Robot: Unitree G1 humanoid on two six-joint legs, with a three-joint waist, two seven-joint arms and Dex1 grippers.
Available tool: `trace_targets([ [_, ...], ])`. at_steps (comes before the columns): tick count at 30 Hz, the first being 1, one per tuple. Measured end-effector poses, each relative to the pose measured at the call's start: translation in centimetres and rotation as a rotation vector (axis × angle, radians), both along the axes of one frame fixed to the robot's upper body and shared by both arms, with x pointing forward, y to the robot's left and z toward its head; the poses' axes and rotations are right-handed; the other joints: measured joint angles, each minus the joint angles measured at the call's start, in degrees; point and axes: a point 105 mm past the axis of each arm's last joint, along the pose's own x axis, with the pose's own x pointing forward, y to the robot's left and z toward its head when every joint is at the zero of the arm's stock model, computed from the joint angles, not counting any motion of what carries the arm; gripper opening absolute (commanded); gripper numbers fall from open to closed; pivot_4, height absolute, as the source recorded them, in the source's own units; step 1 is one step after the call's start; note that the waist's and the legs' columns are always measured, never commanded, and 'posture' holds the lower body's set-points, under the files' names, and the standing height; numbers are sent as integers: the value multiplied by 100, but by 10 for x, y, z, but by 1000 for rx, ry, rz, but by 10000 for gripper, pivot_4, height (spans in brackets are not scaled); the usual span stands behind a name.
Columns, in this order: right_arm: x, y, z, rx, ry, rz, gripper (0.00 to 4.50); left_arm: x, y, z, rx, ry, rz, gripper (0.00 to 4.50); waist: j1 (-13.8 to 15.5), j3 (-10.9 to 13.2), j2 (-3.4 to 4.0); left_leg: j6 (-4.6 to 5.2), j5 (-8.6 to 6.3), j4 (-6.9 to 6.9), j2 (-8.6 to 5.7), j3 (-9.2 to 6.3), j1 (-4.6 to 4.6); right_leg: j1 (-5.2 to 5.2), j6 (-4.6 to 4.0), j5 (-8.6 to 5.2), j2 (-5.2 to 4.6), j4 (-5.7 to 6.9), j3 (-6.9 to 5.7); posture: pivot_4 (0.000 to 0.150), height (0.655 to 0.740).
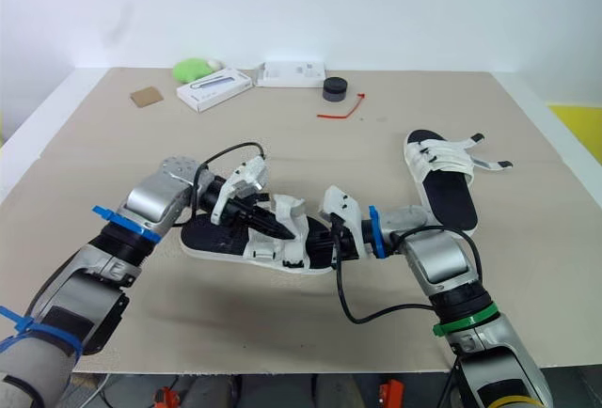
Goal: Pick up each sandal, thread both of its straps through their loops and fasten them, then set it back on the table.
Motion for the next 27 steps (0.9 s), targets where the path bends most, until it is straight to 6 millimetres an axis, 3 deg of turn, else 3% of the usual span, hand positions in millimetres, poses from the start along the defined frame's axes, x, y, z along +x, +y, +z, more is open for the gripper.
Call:
trace_targets([
  [12,0,0,0,-1,-1,0,0,7,0,-11,11,-213,-94,682,0,-3,4,3,-1,0,1,0,1,0,-1,0,1,0,0,1500,7400],
  [20,0,0,-1,0,0,-3,0,8,-7,-8,-51,-313,-142,682,4,-6,7,3,-1,1,1,0,1,2,0,0,1,0,1,1500,7400],
  [27,-2,0,-2,1,0,-3,0,4,-9,-6,-62,-301,-174,682,3,-6,7,7,-4,0,0,0,1,2,-1,-3,1,0,1,1500,7400],
])
